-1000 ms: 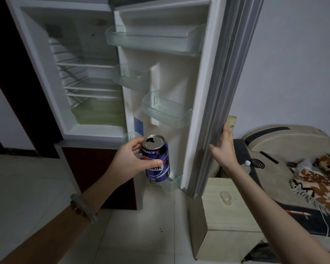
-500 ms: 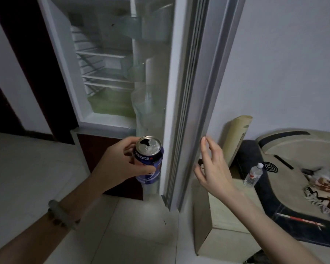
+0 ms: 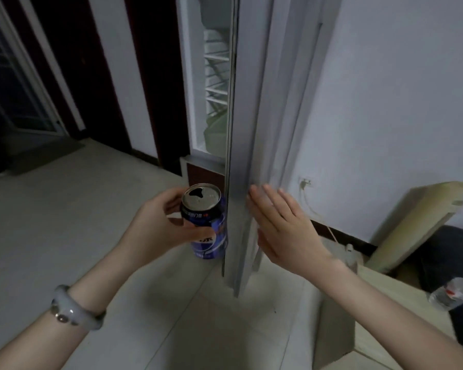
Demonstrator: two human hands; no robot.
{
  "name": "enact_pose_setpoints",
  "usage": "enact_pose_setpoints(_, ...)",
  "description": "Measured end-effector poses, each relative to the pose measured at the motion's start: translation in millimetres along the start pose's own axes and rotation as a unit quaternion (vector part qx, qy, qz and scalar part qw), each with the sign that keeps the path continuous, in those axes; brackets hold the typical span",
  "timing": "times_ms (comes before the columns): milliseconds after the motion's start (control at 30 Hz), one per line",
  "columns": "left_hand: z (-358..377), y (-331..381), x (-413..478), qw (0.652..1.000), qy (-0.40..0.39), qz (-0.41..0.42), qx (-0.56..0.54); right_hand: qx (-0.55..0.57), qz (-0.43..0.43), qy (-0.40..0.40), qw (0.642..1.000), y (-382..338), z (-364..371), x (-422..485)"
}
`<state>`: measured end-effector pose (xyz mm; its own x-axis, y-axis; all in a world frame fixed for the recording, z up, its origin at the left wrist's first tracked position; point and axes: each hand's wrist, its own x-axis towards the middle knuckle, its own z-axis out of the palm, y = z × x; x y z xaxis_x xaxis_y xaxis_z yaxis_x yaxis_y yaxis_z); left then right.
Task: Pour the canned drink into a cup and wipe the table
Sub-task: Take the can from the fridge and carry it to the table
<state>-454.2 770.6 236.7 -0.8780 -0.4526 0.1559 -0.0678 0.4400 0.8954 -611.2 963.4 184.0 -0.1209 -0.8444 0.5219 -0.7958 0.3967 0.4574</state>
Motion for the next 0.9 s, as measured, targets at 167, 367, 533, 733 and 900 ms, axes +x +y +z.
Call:
enact_pose_setpoints(167,-40.9,-24.1,6.4,0.998,0.056,-0.029,0.017,-0.008,-0.032,0.014,0.999,-27.0,30.3,58.4)
enact_pose_setpoints(367,-99.5,-59.7,37.8,0.996,0.077,-0.028,0.021,0.006,0.0,0.074,0.997,-66.9,65.3,137.1)
enact_pose_setpoints(533,-155.3,-89.2,73.4,0.999,0.043,-0.005,0.032,0.025,0.013,0.081,0.996,-87.7,97.4,198.1)
enact_pose_setpoints(733,-214.4,-124.0,118.9,1.0,0.02,0.014,0.016,0.04,0.063,0.086,0.993,-108.6,140.4,265.4)
enact_pose_setpoints(900,-247.4,-148.1,157.5,1.0,0.016,0.005,-0.008,0.04,0.088,0.078,0.992,-116.9,170.8,314.4)
